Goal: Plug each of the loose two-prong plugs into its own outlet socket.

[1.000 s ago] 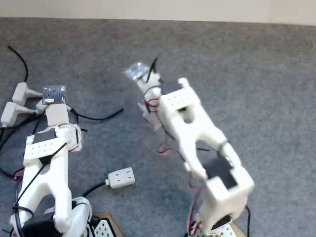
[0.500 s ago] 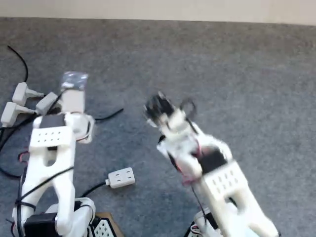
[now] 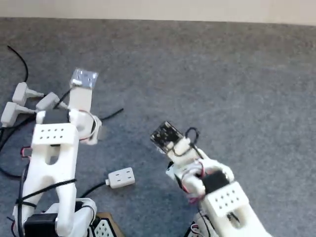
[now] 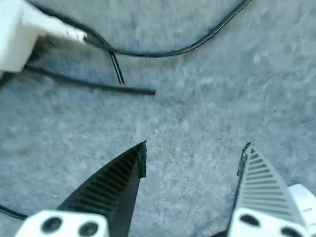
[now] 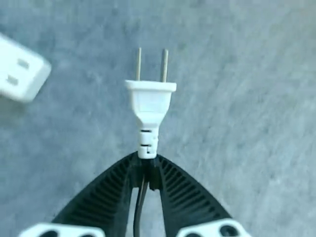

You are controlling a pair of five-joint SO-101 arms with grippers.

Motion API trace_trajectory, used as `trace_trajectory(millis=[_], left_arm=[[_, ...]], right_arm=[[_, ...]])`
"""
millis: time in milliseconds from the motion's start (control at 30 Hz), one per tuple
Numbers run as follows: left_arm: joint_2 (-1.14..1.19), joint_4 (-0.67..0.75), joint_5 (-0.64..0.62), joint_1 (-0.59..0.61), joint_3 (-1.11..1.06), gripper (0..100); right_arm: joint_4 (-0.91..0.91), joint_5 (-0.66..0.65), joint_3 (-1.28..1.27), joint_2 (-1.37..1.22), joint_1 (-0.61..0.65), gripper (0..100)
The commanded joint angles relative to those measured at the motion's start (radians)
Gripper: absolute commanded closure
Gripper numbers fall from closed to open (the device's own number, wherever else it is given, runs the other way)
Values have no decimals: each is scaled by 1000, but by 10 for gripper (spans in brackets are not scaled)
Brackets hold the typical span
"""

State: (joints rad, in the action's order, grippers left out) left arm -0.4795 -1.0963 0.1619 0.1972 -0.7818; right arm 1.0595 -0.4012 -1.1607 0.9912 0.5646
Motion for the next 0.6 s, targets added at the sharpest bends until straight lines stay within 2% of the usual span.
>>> trace_trajectory(millis=[0, 167, 267, 500, 567], left_arm=[[-24, 120, 9, 101, -113, 695], [-21, 388, 32, 268, -298, 695], [-27, 520, 31, 292, -390, 695], [-27, 540, 31, 292, -401, 695], [-27, 540, 31, 292, -401, 695]], right_arm=[[151, -14, 314, -298, -13, 994], [168, 9, 504, -515, -10, 994], [116, 51, 519, -607, -8, 994], [-280, 72, 318, -746, -8, 994], [-341, 69, 274, -760, -8, 993]])
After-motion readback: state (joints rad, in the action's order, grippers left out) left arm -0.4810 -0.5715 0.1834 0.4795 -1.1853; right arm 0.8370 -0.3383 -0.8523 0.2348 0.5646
